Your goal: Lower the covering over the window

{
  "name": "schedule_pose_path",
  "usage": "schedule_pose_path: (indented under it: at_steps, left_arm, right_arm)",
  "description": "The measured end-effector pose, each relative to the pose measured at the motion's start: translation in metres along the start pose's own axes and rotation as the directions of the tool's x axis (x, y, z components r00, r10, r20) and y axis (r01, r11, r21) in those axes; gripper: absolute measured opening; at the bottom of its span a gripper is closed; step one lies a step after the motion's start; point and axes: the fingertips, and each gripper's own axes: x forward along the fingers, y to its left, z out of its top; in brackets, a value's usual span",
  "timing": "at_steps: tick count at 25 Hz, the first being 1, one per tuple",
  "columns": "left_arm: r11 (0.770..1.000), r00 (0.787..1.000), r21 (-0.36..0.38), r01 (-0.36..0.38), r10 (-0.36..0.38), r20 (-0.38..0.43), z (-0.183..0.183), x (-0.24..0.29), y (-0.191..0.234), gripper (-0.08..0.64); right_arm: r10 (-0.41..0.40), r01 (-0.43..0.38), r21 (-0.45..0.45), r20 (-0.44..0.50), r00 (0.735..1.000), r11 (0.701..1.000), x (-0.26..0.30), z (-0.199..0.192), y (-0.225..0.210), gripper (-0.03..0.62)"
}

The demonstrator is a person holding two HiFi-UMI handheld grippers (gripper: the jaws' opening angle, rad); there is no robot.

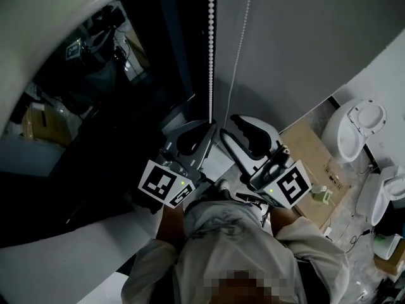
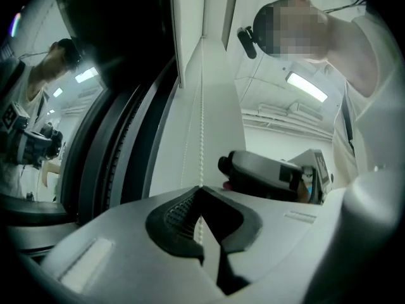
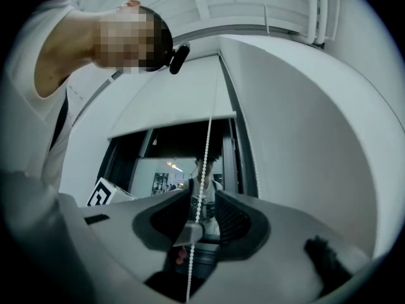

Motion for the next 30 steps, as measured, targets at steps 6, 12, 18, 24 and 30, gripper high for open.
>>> schedule_pose_path:
  at_steps: [6,12,18,24,30]
  left_arm:
    - [0.999,0.999,-0.010,-0.039,0.039,-0.004,-0.009,-0.003,-0.007,0.009]
    - [0.997,0.996,-0.001,-0.078,0.078,-0.049,-0.026,-0.006,-0.008,0.009]
    - [0.995,0.992,-0.015,-0.100,0.098,-0.083,-0.049,-0.005,-0.006,0.009]
    - [0.994,0.988,-0.033,-0.104,0.100,-0.122,-0.074,-0.006,-0.007,0.009]
    - [0.994,0.988,-0.052,-0.094,0.087,-0.125,-0.079,-0.006,-0.010,0.009]
  right_arm:
    - [0.055,-0.055,-0.007,0.008,0.998,0.998,0.007,0.009,-0.004,0.126]
    - [0.099,-0.099,-0.007,0.035,0.995,0.995,0.017,0.019,-0.002,0.126]
    - [0.129,-0.129,-0.004,0.029,0.991,0.992,0.027,0.017,-0.003,0.126]
    - [0.128,-0.129,0.024,0.037,0.991,0.991,0.034,0.016,-0.004,0.126]
    - [0.095,-0.096,0.012,0.028,0.995,0.995,0.036,0.017,-0.008,0.032]
